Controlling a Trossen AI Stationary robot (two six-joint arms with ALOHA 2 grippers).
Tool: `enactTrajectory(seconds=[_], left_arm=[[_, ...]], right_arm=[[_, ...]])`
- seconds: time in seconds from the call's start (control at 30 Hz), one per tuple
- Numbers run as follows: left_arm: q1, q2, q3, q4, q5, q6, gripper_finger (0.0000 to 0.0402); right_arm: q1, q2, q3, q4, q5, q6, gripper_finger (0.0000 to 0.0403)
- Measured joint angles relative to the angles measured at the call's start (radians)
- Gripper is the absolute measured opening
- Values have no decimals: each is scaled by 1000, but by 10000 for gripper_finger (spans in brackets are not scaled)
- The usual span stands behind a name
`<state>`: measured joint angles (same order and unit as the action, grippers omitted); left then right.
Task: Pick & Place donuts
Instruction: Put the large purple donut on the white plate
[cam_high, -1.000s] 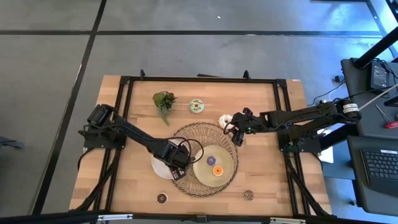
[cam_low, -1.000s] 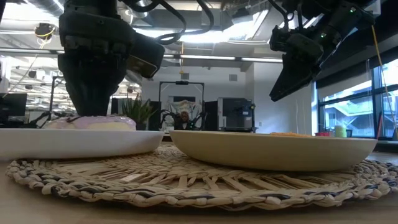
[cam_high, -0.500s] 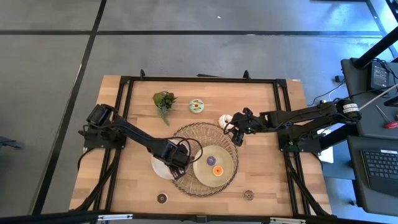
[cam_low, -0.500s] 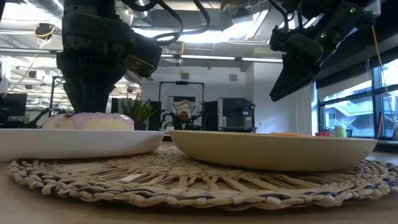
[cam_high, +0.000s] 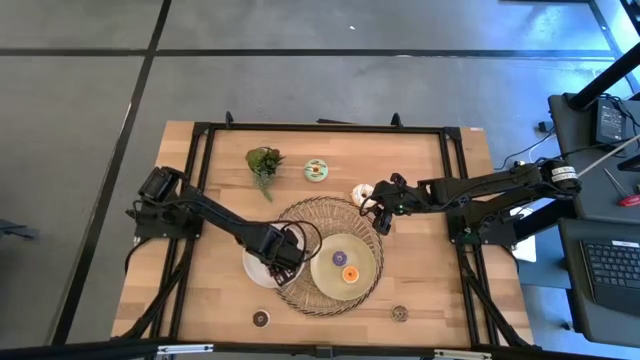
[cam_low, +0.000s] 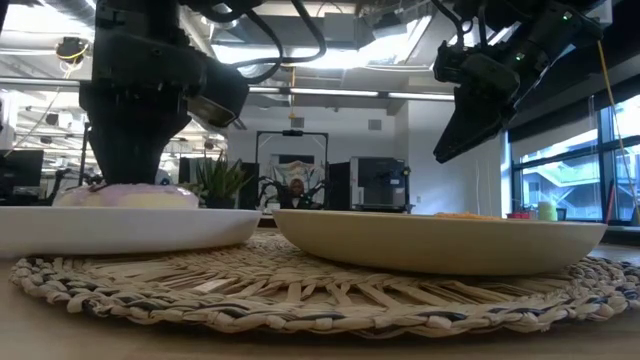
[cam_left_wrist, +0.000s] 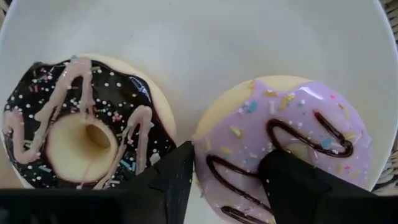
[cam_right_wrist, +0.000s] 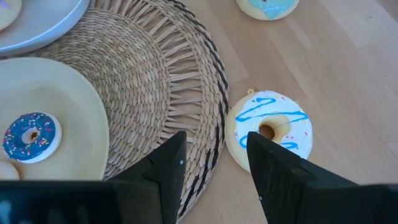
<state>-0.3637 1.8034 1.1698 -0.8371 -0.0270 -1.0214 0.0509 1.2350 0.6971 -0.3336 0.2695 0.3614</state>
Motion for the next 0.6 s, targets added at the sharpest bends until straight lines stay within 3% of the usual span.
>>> enactTrajectory(seconds=[0.37,0.6], left_arm=[[2,-2,0,0,1,2,233],[6,-20,0,-1,8,3,248]], right_arm=[[0,0,0,0,0,0,171],[0,0,0,0,0,0,171]])
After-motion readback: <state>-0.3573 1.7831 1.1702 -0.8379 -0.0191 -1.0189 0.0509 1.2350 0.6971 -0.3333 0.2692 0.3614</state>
